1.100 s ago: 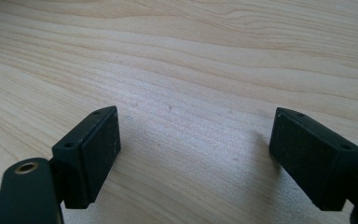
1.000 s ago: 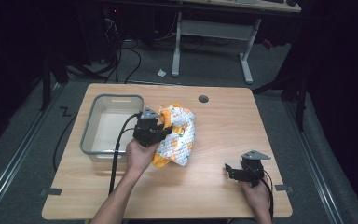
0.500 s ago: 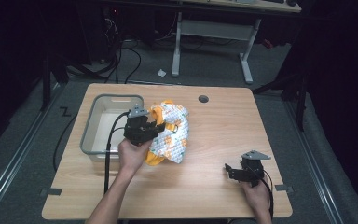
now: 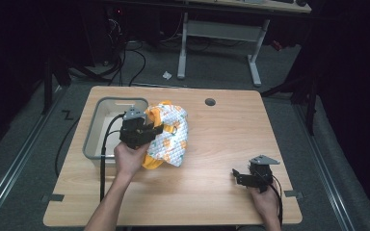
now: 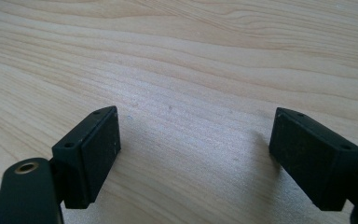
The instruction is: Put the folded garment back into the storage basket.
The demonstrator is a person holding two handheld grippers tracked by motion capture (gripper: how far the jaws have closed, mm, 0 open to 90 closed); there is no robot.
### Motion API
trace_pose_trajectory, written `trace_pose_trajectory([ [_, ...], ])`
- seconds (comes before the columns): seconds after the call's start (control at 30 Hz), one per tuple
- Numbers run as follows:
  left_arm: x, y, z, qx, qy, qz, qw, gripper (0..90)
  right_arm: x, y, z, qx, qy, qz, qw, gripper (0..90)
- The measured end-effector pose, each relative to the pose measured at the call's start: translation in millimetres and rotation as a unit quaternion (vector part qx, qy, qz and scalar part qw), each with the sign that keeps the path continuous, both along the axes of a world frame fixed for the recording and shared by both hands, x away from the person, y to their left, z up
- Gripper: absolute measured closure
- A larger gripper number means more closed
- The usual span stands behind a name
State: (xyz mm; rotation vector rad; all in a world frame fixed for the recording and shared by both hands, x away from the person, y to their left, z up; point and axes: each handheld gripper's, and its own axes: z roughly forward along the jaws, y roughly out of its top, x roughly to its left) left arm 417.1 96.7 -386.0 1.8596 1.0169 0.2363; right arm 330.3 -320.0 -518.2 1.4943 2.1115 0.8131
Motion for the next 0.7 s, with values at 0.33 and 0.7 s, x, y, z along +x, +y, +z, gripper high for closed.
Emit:
trace_pose_trajectory([
  [0.33, 2.6, 24.0, 7.1, -0.007, 0.002, 0.022, 0.9997, 73.6, 0.0, 0.0, 0.0, 0.000, 0.000, 0.000, 1.0000, 16.4],
  [0.7, 3.0, 40.9, 10.2, -0.008, -0.002, 0.040, 0.9992, 73.7, 0.0, 0.0, 0.0, 0.000, 0.000, 0.000, 1.0000, 16.4],
])
